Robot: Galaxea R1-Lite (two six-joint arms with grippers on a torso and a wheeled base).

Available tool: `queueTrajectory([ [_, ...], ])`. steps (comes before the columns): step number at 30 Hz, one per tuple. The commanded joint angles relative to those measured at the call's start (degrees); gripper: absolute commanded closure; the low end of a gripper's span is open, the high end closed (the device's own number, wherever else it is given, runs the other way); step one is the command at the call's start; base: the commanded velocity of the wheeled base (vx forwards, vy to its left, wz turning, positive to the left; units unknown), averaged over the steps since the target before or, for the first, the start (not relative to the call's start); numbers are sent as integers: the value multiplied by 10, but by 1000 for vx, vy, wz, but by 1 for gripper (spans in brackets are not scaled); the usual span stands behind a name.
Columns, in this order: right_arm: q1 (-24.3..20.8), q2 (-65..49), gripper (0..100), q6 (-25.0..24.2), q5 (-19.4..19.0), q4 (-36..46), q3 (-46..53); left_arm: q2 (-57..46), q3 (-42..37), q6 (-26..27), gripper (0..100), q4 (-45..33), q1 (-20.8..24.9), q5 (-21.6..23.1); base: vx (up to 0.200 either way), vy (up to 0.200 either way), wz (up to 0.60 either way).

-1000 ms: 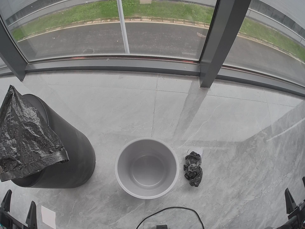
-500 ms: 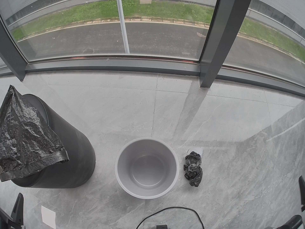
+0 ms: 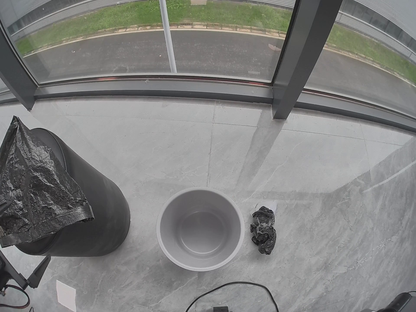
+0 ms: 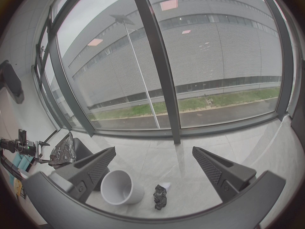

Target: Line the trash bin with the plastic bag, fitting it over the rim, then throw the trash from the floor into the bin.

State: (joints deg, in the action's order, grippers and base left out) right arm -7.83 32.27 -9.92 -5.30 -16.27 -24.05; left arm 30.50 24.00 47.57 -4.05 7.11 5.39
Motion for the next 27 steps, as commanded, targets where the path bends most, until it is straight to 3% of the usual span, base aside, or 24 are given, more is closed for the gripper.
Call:
queueTrajectory([
  [1,-22,130,0,3,-6,-68,59,76,2,127,0,5,8,-72,0,0,0],
  [3,-22,141,0,3,-6,-90,74,75,-5,176,0,22,10,-107,0,0,0],
  [9,-24,162,0,2,-7,-103,86,84,-56,217,0,113,11,-119,0,0,0],
  [14,-24,175,0,2,-7,-118,93,130,-76,212,0,185,15,-113,0,0,0],
  [20,-23,176,0,1,-7,-123,98,178,-74,179,0,191,77,-114,0,0,0],
  [27,-23,176,0,1,-7,-123,99,236,-69,184,0,220,109,-116,0,0,0],
])
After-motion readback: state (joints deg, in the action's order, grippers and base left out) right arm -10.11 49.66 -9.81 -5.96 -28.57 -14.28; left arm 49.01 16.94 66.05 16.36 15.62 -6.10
